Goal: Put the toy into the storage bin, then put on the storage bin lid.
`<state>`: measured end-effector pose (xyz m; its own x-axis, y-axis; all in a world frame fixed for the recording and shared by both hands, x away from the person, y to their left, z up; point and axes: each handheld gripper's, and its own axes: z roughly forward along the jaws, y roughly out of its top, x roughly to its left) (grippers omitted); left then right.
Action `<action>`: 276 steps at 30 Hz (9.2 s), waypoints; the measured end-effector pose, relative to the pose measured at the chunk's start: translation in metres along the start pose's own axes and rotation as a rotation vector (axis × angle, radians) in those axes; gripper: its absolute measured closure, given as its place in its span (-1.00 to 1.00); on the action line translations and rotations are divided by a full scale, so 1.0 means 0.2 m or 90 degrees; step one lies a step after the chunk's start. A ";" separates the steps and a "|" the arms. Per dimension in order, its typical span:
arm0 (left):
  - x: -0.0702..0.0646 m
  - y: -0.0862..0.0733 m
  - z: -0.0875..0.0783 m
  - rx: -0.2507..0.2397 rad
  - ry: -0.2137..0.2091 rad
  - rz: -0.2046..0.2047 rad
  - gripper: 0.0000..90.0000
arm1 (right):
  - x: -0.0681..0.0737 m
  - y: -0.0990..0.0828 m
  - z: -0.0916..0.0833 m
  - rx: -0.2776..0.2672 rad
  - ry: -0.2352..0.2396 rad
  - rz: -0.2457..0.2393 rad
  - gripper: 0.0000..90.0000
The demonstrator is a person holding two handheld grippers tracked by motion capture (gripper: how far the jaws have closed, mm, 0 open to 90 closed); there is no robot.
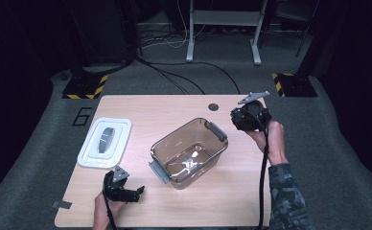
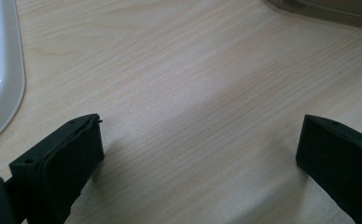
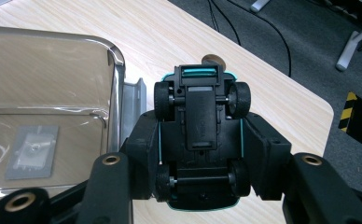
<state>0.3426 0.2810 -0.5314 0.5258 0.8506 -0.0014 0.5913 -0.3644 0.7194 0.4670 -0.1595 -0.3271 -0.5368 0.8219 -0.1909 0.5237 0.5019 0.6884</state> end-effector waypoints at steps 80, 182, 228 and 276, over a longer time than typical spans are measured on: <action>0.00 0.00 0.00 0.001 0.000 0.002 -0.99 | 0.48 0.30 0.23 0.106 0.182 -0.094 0.14; 0.00 0.00 0.00 0.003 -0.003 0.008 -0.98 | 0.73 0.24 0.66 0.297 0.221 -0.153 0.09; 0.00 0.00 0.00 0.001 -0.003 0.007 -0.98 | 0.26 -0.04 0.08 0.030 0.125 -0.019 -0.99; 0.00 0.00 0.00 0.001 -0.003 0.012 -0.98 | 0.08 -1.04 0.31 0.030 -0.011 0.191 -1.00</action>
<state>0.3428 0.2815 -0.5310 0.5396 0.8419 0.0085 0.5826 -0.3806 0.7181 0.3902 -0.2337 -0.5179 -0.3426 0.9395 0.0041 0.6875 0.2478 0.6826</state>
